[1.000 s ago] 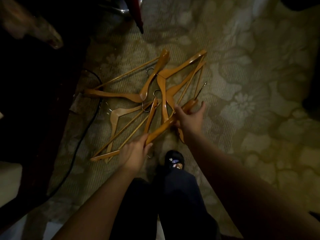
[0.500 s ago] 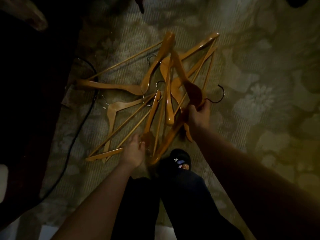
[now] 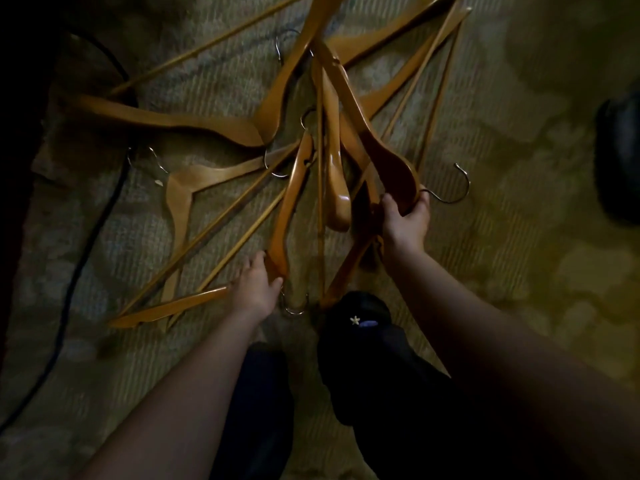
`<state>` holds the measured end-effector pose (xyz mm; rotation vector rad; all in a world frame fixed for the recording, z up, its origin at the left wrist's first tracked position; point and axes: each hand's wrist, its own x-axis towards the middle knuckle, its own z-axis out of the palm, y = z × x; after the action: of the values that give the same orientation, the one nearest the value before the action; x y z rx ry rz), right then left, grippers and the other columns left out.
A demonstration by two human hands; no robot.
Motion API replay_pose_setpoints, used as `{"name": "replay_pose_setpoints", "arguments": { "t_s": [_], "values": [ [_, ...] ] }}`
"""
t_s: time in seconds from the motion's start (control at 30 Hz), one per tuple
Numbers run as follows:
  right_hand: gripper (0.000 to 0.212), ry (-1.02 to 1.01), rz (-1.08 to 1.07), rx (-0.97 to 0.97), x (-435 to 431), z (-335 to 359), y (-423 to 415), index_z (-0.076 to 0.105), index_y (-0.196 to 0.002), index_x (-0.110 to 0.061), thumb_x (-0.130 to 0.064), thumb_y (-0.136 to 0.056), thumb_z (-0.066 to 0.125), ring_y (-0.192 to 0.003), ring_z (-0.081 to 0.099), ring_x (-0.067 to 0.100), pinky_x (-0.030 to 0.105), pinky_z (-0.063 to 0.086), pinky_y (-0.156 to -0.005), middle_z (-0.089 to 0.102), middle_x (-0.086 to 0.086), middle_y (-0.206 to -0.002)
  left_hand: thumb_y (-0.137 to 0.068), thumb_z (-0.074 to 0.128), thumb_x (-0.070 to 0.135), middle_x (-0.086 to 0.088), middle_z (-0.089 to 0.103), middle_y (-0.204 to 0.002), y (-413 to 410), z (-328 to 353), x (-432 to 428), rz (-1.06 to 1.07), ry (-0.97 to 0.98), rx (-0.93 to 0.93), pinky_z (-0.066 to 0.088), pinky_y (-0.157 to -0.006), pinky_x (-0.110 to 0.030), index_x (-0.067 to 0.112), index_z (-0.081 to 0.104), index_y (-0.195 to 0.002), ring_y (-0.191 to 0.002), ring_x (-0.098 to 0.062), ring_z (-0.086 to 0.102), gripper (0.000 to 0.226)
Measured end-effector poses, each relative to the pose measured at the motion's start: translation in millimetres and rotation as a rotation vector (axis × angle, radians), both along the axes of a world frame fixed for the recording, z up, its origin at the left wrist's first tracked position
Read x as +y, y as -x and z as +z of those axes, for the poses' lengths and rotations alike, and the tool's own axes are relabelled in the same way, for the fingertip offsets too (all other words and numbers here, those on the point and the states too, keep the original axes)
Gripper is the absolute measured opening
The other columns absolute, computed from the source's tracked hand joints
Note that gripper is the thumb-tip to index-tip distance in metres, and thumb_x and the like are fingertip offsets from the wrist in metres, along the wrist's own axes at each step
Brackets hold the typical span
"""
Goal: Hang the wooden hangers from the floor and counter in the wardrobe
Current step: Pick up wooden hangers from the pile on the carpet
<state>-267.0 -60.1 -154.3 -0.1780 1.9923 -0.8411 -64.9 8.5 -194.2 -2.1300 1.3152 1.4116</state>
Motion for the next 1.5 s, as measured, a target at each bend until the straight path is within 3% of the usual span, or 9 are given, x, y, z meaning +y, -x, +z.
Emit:
{"name": "replay_pose_setpoints", "arguments": {
  "t_s": [0.2,0.3,0.43,0.8,1.07,1.2,1.33,1.43,1.5],
  "values": [
    [0.05,0.016,0.053,0.032,4,-17,4,0.036,-0.136,-0.019,-0.02,-0.09,0.056,-0.122,0.051,0.023,0.048,0.043,-0.104,0.051,0.003,-0.133,-0.074,0.074,0.033,-0.011,0.035,-0.145,8,-15,3,-0.175,0.074,-0.162,0.025,-0.112,-0.05,0.017,0.025,-0.141,-0.137,-0.03,0.031,0.085],
    [0.045,0.049,0.061,0.041,4,-10,3,0.038,-0.133,-0.02,-0.016,-0.091,0.054,-0.119,0.053,0.021,0.046,0.045,-0.103,0.054,0.003,-0.129,-0.08,0.069,0.027,-0.011,0.042,-0.141,6,-12,2,-0.205,0.137,-0.172,0.026,-0.113,-0.049,0.017,0.031,-0.138,-0.134,-0.029,0.036,0.07],
    [0.043,0.052,0.084,0.036,9,8,-1,0.038,-0.134,-0.021,-0.013,-0.093,0.051,-0.123,0.05,0.022,0.046,0.042,-0.105,0.052,0.006,-0.133,-0.091,0.052,0.018,-0.012,0.059,-0.121,6,1,3,-0.021,0.25,-0.185,0.028,-0.11,-0.047,0.02,0.038,-0.129,-0.12,-0.029,0.051,0.041],
    [0.043,0.064,0.097,0.094,20,6,-13,0.04,-0.132,-0.021,-0.015,-0.092,0.053,-0.122,0.05,0.023,0.047,0.042,-0.104,0.049,0.008,-0.133,-0.084,0.061,0.04,-0.011,0.037,-0.146,-1,-11,11,-0.197,0.111,-0.159,0.023,-0.114,-0.05,0.016,0.033,-0.138,-0.139,-0.031,0.027,0.065],
    [0.05,0.062,0.136,0.123,22,-6,-4,0.033,-0.139,-0.018,-0.019,-0.093,0.053,-0.121,0.051,0.018,0.038,0.043,-0.105,0.049,0.003,-0.134,-0.077,0.066,0.046,-0.011,0.048,-0.136,20,-24,6,-0.359,0.192,-0.375,0.026,-0.109,-0.051,0.015,0.037,-0.132,-0.128,-0.032,0.043,0.069],
    [0.044,0.073,0.146,0.122,23,9,-13,0.039,-0.134,-0.023,-0.016,-0.092,0.053,-0.12,0.05,0.017,0.039,0.042,-0.105,0.051,0.002,-0.131,-0.081,0.064,0.045,-0.012,0.045,-0.139,9,-6,8,-0.161,0.214,-0.211,0.023,-0.113,-0.049,0.014,0.038,-0.135,-0.132,-0.031,0.037,0.068],
    [0.04,0.066,0.187,0.132,24,40,-18,0.044,-0.13,-0.02,-0.013,-0.092,0.053,-0.12,0.051,0.019,0.045,0.041,-0.106,0.054,0.005,-0.128,-0.083,0.059,0.047,-0.008,0.049,-0.132,-17,35,6,0.053,0.169,0.1,0.035,-0.107,-0.049,0.019,0.041,-0.133,-0.126,-0.028,0.043,0.061],
    [0.039,0.077,0.222,0.086,27,76,-19,0.044,-0.128,-0.021,-0.009,-0.091,0.052,-0.117,0.053,0.02,0.047,0.044,-0.103,0.056,0.005,-0.124,-0.079,0.064,0.044,-0.005,0.061,-0.112,-31,81,1,0.259,0.186,0.281,0.047,-0.095,-0.044,0.026,0.054,-0.11,-0.108,-0.024,0.057,0.037],
    [0.041,0.074,0.289,0.064,29,106,-19,0.043,-0.128,-0.023,-0.008,-0.091,0.052,-0.115,0.054,0.021,0.048,0.045,-0.101,0.056,0.005,-0.122,-0.083,0.066,0.031,0.0,0.062,-0.099,-35,118,-2,0.322,0.23,0.352,0.048,-0.083,-0.027,0.028,0.054,-0.097,-0.097,-0.018,0.058,0.018]
  ]
}}
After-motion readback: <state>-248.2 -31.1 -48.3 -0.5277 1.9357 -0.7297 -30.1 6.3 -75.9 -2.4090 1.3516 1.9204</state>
